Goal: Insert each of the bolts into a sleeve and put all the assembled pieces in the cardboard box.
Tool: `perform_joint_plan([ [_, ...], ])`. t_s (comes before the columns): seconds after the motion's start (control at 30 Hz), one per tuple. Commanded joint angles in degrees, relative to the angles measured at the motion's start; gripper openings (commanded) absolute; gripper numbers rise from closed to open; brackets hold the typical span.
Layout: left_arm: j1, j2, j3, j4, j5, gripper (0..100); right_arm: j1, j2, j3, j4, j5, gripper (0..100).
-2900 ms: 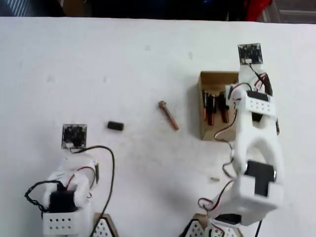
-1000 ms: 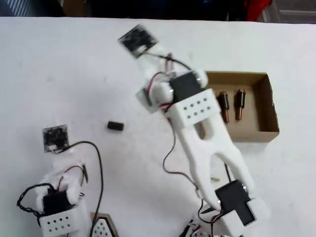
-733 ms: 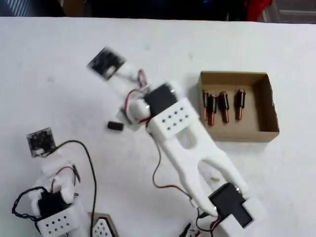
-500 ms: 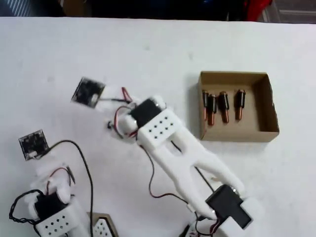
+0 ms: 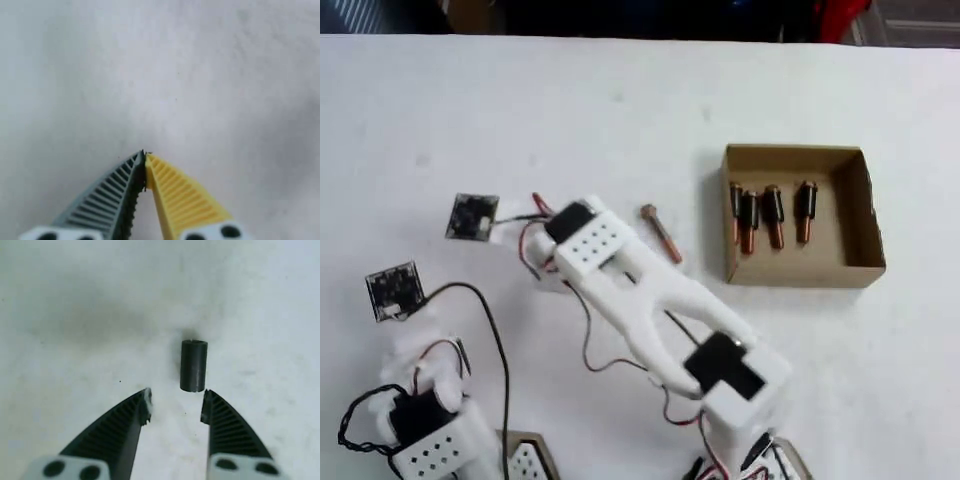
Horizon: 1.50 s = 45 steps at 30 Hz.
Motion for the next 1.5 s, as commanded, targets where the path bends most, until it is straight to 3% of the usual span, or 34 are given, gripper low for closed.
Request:
perform_joint_plan([
  [0.0,-0.57,-0.48,-0.09,0.62,-0.62,2,-0.57,4.09,-10.29,4.62,0.35,14.5],
  [0.87,-0.40,-0.48,-0.09,0.62,-0.62,2,-0.13,25.27,-27.69,5.58,0.79,14.2],
  [1.33,-0.40,-0.48,-0.09,0.62,-0.62,2,0.57,27.38,-30.33,9.19,0.35,14.0],
  [1.47,-0.40,-0.48,-0.09,0.62,-0.62,2,0.75,27.91,-32.35,12.00,0.35,6.6],
])
